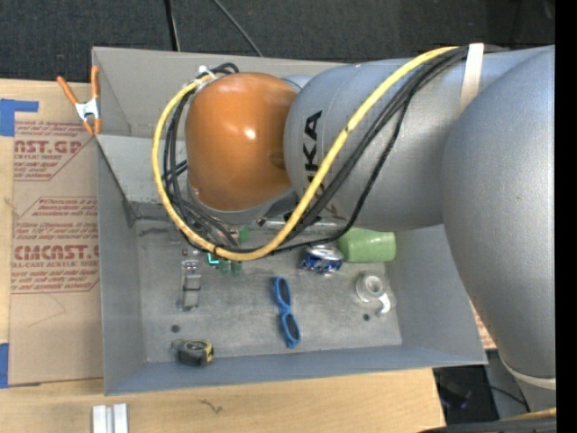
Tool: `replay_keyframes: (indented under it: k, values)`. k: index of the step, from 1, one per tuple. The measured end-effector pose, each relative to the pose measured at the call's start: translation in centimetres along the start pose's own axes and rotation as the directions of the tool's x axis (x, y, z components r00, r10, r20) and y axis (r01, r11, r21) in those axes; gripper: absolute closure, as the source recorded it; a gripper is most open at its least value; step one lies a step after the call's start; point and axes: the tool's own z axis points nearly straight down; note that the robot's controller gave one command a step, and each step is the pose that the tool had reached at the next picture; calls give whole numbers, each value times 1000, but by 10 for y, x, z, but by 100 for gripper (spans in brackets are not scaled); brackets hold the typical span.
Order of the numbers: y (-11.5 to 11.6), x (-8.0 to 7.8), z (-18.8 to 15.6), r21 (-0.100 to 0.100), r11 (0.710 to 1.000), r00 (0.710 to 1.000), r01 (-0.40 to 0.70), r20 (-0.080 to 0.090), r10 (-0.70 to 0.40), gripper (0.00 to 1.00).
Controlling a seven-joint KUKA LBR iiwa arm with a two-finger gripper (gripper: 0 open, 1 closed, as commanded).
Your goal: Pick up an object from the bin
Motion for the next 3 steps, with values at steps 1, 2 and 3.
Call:
replay_keyframes:
  k: [1,2,3]
  values:
    - [-21,34,136,-5,990,990,142,12,-142,0]
    - [-31,37,133,-5,975,975,222,29,-222,0]
    - [-36,36,134,-8,983,983,183,25,-182,0]
